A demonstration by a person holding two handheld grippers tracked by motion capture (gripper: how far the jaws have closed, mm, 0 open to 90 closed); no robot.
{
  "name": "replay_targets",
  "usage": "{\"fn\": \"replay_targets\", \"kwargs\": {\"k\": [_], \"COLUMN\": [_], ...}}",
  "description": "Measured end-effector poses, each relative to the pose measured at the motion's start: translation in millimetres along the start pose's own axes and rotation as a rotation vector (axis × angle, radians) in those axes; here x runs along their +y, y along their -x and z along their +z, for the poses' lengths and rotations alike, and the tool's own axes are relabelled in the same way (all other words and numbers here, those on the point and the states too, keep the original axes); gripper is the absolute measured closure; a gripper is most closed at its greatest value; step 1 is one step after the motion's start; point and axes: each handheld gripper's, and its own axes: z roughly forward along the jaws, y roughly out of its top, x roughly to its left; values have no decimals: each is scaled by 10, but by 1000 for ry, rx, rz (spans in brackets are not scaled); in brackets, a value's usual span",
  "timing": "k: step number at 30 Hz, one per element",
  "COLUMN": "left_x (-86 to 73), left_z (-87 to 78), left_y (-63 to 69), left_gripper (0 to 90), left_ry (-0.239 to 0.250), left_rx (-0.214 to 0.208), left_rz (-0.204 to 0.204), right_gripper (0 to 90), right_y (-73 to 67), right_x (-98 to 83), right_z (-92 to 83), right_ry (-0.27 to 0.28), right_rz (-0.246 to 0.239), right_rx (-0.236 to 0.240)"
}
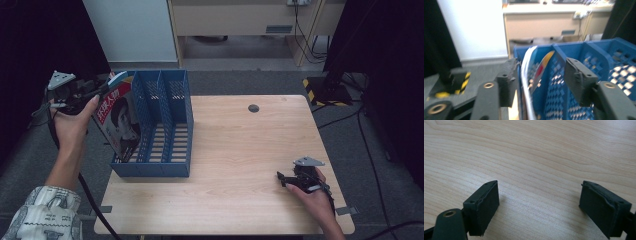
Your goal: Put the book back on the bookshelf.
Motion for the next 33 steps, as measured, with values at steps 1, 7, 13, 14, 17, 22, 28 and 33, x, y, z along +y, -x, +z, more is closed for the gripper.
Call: {"fn": "replay_targets", "kwargs": {"k": [1,7,13,14,17,22,28,33], "left_x": [26,76,30,17,-4,-69,-230,-286], "left_z": [-26,-60,9,23,64,138,250,333], "left_y": [42,240,430,481,605,742,987,1159], "left_gripper": [398,324,256,244,200,93,25,24], "left_ry": [8,-4,-38,-48,-58,-95,-151,-165], "left_rx": [-13,-89,-156,-162,-191,-234,-289,-338], "left_rz": [26,96,105,116,130,116,129,138], "right_gripper": [162,162,162,162,162,161,161,161], "right_y": [0,0,0,0,0,1,-1,-1], "right_x": [0,0,0,0,0,1,1,0], "right_z": [0,0,0,0,0,2,0,0], "right_ry": [1,1,-1,0,0,1,-1,-1], "right_rz": [-1,-1,-1,-1,-1,-1,1,1], "right_rx": [1,1,2,1,1,2,2,2]}}
